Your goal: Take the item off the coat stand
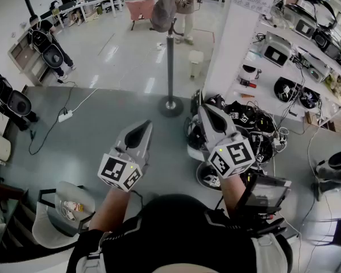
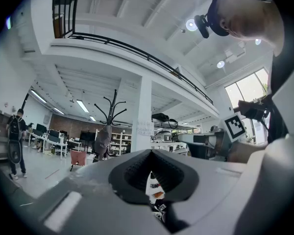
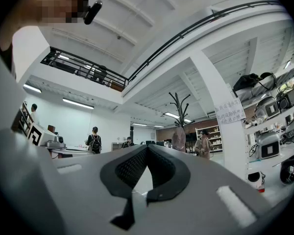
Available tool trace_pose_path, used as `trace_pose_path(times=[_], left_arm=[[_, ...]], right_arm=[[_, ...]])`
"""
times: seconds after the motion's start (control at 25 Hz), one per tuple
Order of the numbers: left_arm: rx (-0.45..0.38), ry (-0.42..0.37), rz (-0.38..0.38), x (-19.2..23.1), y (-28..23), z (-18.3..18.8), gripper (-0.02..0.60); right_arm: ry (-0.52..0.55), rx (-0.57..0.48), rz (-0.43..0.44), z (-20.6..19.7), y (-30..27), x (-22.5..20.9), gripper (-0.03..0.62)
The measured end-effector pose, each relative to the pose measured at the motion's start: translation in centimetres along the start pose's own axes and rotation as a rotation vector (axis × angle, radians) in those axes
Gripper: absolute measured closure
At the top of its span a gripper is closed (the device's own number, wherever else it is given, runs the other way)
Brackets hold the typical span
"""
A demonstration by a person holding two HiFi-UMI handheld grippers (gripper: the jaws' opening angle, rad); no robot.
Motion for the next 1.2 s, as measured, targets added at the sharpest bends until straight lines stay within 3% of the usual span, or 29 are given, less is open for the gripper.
trace_pose_path(times=[0.56,1.2], left_arm=[[-0.019,0.018,0.004,0.7,0.6,0.3,0.566],[-0.029,0.035,-0.01,5.6,4.3,0.3,0.566]], right_arm=[[0.021,-0.015,-0.02,0.7,-1.1,0.8,0.586],[0.036,-0.024,-0.016,0.6,-4.6,5.7,0.585]])
Point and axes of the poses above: the fingertips, and each gripper's own axes: y backward along the fingers, x to its left, z out of its top, the point moved 10 cm from there along y, backward along the fingers, and after that the axes turned 1 degree about y, right-handed, at the moved point
